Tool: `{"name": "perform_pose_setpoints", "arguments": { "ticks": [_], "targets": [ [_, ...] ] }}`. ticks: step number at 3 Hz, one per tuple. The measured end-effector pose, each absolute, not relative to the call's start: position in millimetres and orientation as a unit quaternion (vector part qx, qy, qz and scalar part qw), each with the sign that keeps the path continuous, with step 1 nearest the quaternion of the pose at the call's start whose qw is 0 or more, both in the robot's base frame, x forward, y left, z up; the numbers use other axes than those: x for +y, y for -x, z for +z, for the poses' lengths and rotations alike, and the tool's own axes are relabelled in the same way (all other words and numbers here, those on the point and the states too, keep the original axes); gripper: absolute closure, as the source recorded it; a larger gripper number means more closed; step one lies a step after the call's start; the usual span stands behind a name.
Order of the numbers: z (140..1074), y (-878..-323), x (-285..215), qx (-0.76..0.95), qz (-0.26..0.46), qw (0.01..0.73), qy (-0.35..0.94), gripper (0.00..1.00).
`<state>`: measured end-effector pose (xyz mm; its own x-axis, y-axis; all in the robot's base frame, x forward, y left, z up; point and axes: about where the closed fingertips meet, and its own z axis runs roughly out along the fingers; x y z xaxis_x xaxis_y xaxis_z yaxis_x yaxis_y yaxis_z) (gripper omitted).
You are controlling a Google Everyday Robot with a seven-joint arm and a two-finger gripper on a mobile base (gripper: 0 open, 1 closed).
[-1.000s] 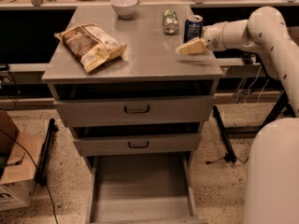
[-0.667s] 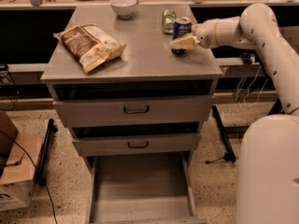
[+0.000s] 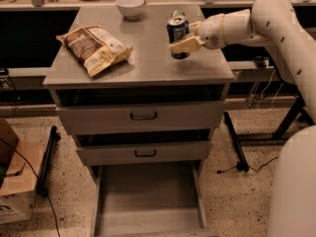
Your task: Place pepsi can into bottom drawer
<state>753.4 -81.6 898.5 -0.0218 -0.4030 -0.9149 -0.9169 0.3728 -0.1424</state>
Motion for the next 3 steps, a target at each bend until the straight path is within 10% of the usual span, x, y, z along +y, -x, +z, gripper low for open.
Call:
{"name": "perform_pose_setpoints", "arguments": {
  "ticks": [3],
  "targets": [
    [879, -549, -40, 0.627, 0.255, 0.36, 0.642, 1.0]
  ]
}}
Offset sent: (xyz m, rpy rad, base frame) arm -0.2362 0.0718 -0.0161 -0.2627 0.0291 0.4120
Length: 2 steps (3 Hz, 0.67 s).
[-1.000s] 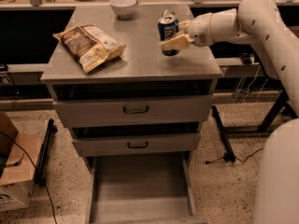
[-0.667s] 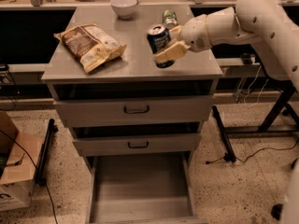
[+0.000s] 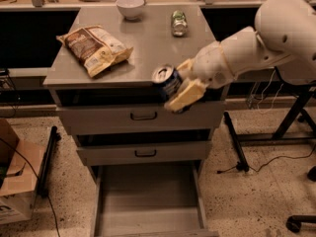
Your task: Place pepsi can into bottom drawer
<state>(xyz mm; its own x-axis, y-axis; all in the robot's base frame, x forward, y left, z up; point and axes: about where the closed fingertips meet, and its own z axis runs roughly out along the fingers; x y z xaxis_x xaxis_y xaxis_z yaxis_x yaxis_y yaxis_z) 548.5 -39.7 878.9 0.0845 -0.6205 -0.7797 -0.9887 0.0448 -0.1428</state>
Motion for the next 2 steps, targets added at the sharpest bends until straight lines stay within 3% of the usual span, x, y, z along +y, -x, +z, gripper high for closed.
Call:
{"name": "perform_pose_setpoints", "arguments": {
  "ticks": [1, 2],
  "targets": [
    [839, -484, -85, 0.696, 0.245, 0.287, 0.611, 1.0],
    [807, -461, -85, 0.72, 0.267, 0.247, 0.591, 1.0]
  ]
}}
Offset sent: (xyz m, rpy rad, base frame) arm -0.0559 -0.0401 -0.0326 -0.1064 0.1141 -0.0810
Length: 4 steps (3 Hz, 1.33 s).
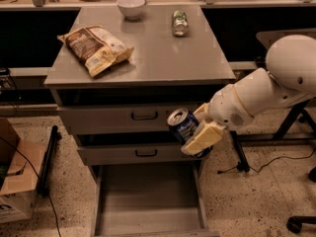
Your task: Place pepsi can into bottom drawer
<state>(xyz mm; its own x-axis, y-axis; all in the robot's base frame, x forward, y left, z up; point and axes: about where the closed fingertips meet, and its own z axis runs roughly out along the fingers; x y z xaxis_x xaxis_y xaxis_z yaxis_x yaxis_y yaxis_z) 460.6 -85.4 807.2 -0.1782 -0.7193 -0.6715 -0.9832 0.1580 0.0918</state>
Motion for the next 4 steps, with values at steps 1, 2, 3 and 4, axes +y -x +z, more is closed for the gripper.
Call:
{"name": "perform_pose_setpoints", "arguments": {
  "ticks": [1, 2, 3, 4],
  "targets": [
    [797, -468, -85, 0.719, 0.267, 0.246, 0.592, 1.0],
    [739, -471, -77, 0.729, 0.291, 0.229, 0.576, 1.0],
    [660, -472, -63, 0.738, 0.324, 0.202, 0.556, 1.0],
    [589, -470, -52, 0.743, 0.338, 0.18, 0.549, 1.0]
  ]
}}
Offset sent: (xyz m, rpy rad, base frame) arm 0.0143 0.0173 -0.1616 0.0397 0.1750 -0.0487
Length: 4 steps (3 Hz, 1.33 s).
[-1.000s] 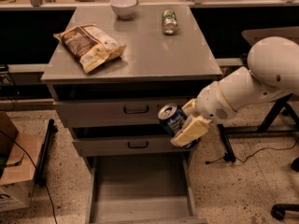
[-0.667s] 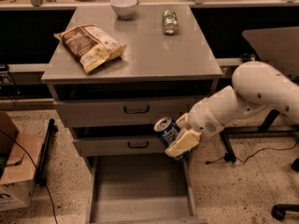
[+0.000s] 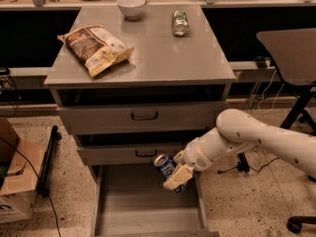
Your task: Place pepsi can into bottom drawer
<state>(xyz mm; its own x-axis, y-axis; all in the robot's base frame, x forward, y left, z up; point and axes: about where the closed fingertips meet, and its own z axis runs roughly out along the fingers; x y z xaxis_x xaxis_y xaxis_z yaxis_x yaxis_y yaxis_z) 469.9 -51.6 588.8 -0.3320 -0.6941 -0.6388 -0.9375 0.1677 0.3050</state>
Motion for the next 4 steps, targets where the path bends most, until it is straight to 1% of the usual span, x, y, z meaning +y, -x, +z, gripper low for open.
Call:
{"name": "perform_pose_setpoints", "arguments": {
  "ticks": [2, 3, 4],
  "targets": [
    [491, -465, -51, 0.77, 0.347, 0.129, 0.52, 1.0],
    [445, -474, -51, 0.784, 0.391, 0.107, 0.47, 1.0],
    [427, -474, -47, 0.787, 0.398, 0.101, 0.461, 1.0]
  ]
}}
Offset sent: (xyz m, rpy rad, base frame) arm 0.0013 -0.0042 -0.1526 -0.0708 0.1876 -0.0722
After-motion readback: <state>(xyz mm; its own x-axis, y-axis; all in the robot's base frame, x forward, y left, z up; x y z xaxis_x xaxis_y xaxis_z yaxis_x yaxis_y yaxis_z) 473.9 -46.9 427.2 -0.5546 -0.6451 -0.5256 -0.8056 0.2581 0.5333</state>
